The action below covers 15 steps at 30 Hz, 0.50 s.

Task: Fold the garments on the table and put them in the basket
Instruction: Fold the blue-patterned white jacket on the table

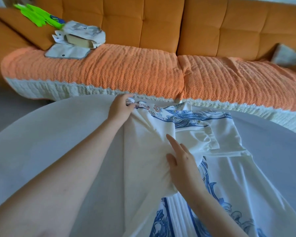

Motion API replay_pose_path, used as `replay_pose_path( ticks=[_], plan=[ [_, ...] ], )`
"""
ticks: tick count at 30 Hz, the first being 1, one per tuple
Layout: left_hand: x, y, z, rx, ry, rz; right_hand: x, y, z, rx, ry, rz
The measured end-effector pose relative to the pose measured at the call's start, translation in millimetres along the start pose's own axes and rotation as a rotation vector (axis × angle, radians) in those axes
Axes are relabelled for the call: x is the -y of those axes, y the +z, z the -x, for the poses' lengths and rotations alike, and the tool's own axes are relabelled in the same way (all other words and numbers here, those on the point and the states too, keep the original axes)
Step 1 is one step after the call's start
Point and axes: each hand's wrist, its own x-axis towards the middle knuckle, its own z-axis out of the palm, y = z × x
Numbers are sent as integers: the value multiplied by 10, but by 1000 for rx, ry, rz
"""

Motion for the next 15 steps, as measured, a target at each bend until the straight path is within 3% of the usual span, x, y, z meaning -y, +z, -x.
replay_pose_path(
  ticks=[3,5,8,13,15],
  plan=[
    [-104,139,-161,-221,13,11,-95,57,13,5,-36,53],
    [-103,216,-266,-281,25,5,-152,97,2,17,-61,106],
    [32,362,-358,-263,29,0,-207,148,11,9,-101,149],
    [112,484,-386,-94,46,-81,-229,191,32,-30,-169,184],
    [-29,328,-311,-104,111,1,-181,118,-7,16,-77,83]
  ],
)
